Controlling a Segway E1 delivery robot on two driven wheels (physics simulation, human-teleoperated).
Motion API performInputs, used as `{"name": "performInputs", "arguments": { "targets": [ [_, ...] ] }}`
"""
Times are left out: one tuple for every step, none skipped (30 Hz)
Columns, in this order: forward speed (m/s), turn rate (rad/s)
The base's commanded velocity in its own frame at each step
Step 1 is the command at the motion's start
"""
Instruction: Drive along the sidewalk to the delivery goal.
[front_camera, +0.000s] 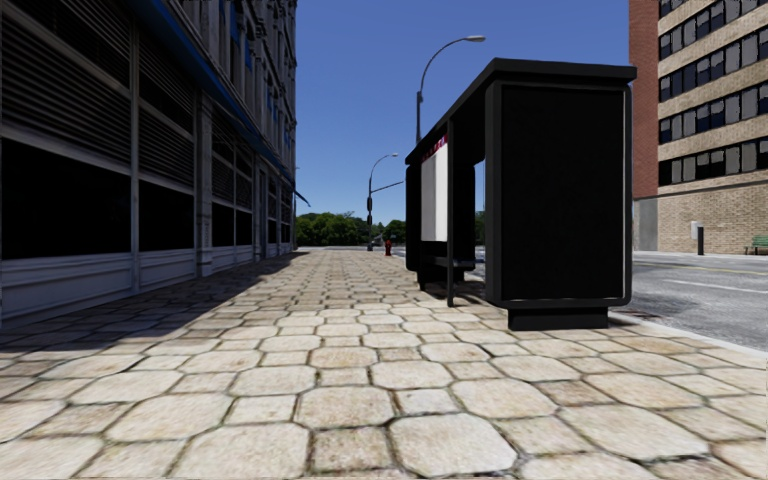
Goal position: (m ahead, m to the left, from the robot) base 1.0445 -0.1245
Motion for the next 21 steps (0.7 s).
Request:
{"name": "performInputs", "arguments": {
  "targets": [
    [2.0, 0.0],
    [2.0, 0.0],
    [2.0, 0.0],
    [2.0, 0.0],
    [2.0, 0.0],
    [2.0, 0.0],
    [1.78, 0.0],
    [1.78, 0.0],
    [1.05, 0.0],
    [0.0, 0.0],
    [0.0, 0.0],
    [0.0, 0.0],
    [0.0, 0.0],
    [0.0, 0.0],
    [0.0, 0.0],
    [0.0, 0.0],
    [0.0, 0.0],
    [0.0, 0.0],
    [0.0, 0.0],
    [0.0, 0.0],
    [0.0, 0.0]
  ]
}}
